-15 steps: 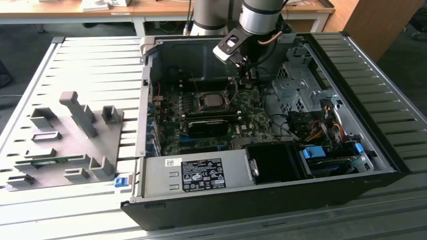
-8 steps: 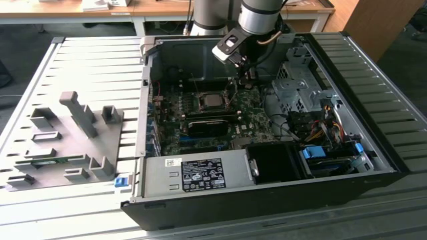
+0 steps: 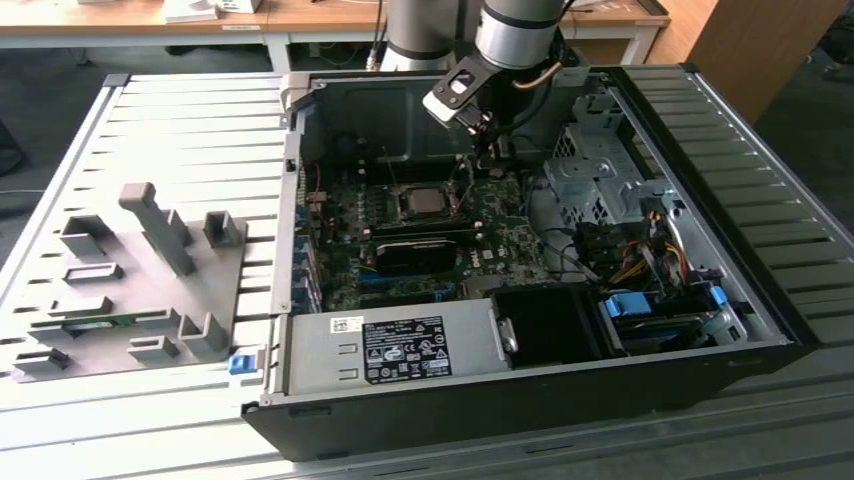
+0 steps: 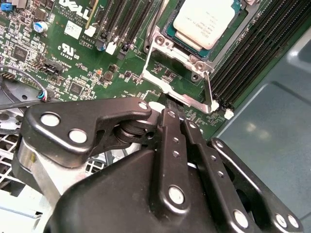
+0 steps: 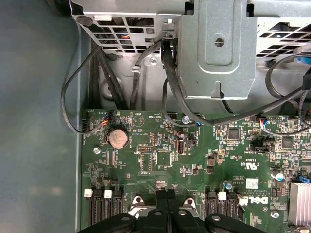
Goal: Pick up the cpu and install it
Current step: 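Close the cpu cover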
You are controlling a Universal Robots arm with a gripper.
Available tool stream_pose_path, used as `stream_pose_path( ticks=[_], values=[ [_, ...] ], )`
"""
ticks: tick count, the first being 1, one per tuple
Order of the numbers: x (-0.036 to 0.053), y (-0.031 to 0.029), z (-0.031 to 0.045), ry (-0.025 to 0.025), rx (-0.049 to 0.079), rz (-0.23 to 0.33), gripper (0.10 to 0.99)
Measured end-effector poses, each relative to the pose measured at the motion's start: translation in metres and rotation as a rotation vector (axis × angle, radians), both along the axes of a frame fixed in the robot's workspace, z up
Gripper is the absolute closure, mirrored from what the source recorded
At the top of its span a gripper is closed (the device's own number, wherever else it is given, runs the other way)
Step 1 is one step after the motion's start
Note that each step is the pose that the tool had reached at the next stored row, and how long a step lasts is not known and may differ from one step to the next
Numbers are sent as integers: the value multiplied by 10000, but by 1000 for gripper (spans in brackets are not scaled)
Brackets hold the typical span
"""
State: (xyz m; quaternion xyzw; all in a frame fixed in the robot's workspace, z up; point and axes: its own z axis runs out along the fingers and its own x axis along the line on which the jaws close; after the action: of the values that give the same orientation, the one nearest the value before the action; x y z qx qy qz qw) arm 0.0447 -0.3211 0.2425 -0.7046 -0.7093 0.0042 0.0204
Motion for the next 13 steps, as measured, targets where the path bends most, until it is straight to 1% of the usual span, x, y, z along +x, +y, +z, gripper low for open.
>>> stream_pose_path(
  ticks=[13],
  values=[
    [-40, 0, -1, 0, -1, 1, 980]
  ],
)
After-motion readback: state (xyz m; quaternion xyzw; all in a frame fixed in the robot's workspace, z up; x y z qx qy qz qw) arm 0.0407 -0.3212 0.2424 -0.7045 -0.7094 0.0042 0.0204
